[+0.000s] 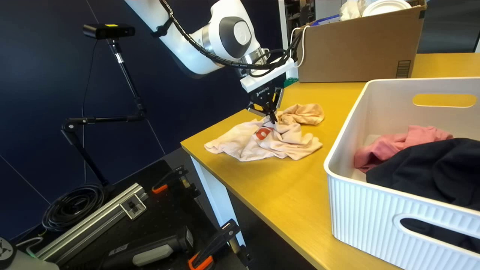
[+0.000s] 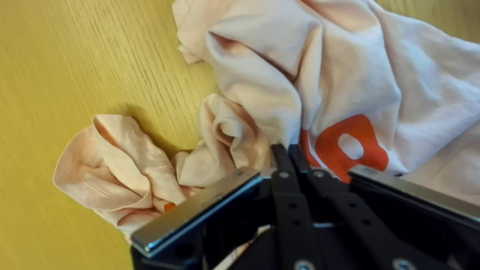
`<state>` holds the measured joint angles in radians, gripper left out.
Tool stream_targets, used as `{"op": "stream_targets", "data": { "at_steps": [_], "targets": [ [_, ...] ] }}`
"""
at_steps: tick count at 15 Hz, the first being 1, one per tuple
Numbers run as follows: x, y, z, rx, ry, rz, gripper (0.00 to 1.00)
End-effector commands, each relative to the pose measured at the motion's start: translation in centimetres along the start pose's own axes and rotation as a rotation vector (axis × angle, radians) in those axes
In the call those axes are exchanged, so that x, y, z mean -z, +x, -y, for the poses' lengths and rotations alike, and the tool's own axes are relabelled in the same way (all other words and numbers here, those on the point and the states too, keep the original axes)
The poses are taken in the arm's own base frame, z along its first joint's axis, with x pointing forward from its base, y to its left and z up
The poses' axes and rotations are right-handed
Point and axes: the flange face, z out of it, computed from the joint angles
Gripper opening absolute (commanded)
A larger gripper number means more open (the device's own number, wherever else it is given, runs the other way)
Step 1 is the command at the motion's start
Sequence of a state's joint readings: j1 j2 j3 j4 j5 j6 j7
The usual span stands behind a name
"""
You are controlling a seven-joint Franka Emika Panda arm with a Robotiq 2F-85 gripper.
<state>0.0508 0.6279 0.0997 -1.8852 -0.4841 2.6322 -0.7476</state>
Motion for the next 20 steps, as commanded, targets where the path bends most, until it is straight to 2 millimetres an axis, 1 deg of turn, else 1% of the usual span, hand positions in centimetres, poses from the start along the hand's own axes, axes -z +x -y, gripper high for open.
{"op": "stream_targets", "data": {
  "at_steps": [1,2,4,6,8,11,13,14,18,20],
  "targets": [
    [0.0,0.1,0.0,-0.006,0.008,0.001,0.01],
    [0.1,0.1,0.1,-0.011,0.007,-0.002,0.01],
    [1.1,-0.5,0.2,-0.038,-0.009,0.002,0.01],
    [2.5,-1.9,0.1,-0.094,-0.033,0.011,0.01],
    [2.9,-4.4,-1.3,-0.195,-0.038,0.068,0.01],
    [2.2,-8.5,-2.9,-0.307,-0.053,0.140,0.01],
    [1.4,-10.7,-3.9,-0.372,-0.071,0.172,0.01],
    [0.7,-11.6,-4.8,-0.413,-0.095,0.184,0.01],
    [-1.3,-14.4,-7.2,-0.613,-0.185,0.256,0.01],
    [-2.2,-15.1,-7.7,-0.693,-0.204,0.296,0.01]
  ]
}}
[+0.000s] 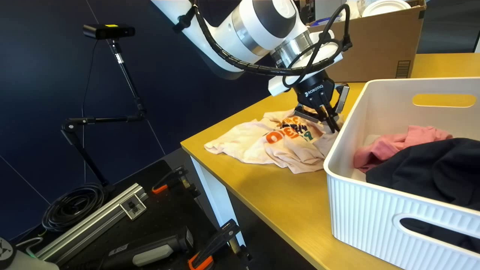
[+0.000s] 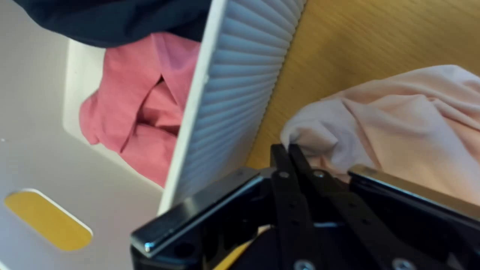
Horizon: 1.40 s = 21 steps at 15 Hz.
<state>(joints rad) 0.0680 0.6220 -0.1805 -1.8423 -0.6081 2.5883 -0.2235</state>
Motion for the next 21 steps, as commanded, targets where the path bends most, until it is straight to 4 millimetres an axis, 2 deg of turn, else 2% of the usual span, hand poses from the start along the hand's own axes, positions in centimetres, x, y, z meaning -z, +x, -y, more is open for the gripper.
{"op": "stream_targets", "data": {
  "at_steps": [1,2,4,5,6,11,14,16,19,21],
  "targets": [
    [-2.1,0.9,-1.2,-0.130,-0.064,0.066,0.01],
    [-2.4,0.9,-1.0,-0.158,-0.065,0.076,0.04],
    [-2.9,1.3,-0.4,-0.195,-0.069,0.081,0.00],
    [-2.6,1.4,0.2,-0.206,-0.068,0.076,0.28],
    [-2.3,1.5,0.9,-0.214,-0.060,0.077,0.29],
    [1.8,1.1,4.7,-0.234,-0.056,0.046,0.63],
    [2.6,1.4,7.7,-0.171,0.041,0.034,0.87],
    [3.4,1.2,9.5,-0.148,0.087,0.023,0.99],
    [5.0,0.0,11.0,-0.144,0.165,0.019,1.00],
    [6.7,-2.0,12.5,-0.172,0.232,0.025,1.00]
  ]
}}
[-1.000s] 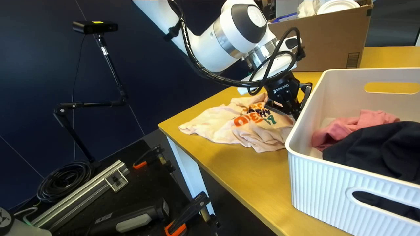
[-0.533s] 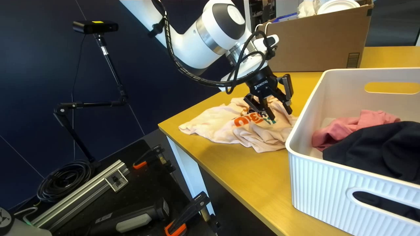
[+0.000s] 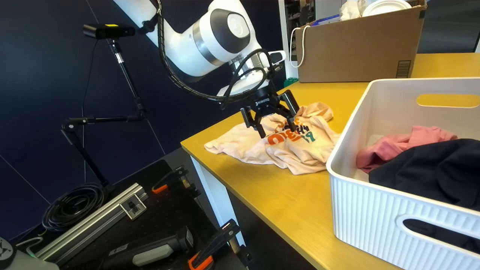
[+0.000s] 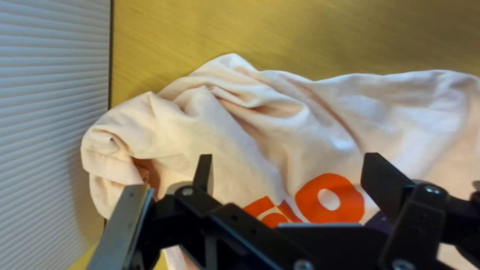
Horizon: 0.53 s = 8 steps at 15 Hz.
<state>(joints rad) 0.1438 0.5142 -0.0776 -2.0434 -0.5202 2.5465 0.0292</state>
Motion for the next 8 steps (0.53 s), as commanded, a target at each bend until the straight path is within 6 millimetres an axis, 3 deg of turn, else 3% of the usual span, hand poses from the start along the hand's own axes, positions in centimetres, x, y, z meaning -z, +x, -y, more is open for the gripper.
{"op": "stream_targets", "data": {
  "at_steps": [1,2,4,8],
  "targets": [
    [3.5,-4.2,1.5,-0.016,0.098,-0.001,1.00],
    [1.1,-1.5,0.8,-0.014,0.056,0.004,1.00],
    [1.8,-2.1,1.0,-0.014,0.061,0.001,1.00],
    [1.1,-1.9,1.1,-0.012,0.063,0.009,1.00]
  ]
}}
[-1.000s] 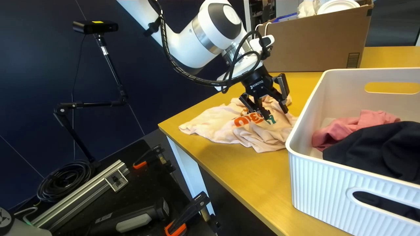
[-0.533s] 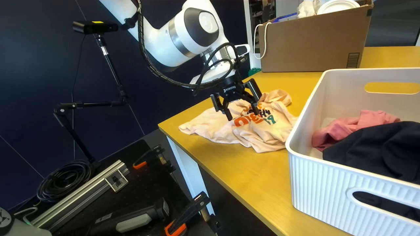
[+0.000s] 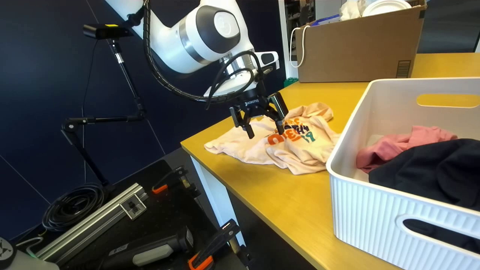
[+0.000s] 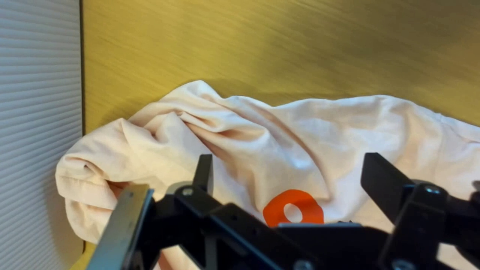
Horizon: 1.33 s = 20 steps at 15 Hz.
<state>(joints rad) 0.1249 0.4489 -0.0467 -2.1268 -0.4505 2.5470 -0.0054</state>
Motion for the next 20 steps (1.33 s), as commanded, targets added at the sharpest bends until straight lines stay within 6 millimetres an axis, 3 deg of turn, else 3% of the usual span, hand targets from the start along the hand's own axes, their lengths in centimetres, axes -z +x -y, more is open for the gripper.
{"op": "stream_targets", "data": {
  "at_steps": [1,3,7,9,11,14,15,18,20],
  "targets": [
    [-0.1,0.1,0.0,0.000,0.001,0.001,1.00],
    [0.8,-2.2,1.5,-0.054,0.007,-0.004,1.00],
    [0.1,-7.2,2.0,-0.154,0.022,0.016,1.00],
    [0.2,-9.9,1.4,-0.161,0.005,-0.005,1.00],
    [0.6,-11.5,-1.0,-0.166,-0.020,-0.015,1.00],
    [0.5,-11.2,-5.2,-0.209,-0.057,-0.023,1.00],
    [-0.3,-10.2,-6.6,-0.229,-0.057,-0.023,1.00],
    [-2.2,-8.5,-8.0,-0.271,-0.045,-0.020,1.00],
    [-3.1,-8.6,-7.6,-0.261,-0.044,-0.010,1.00]
  ]
}}
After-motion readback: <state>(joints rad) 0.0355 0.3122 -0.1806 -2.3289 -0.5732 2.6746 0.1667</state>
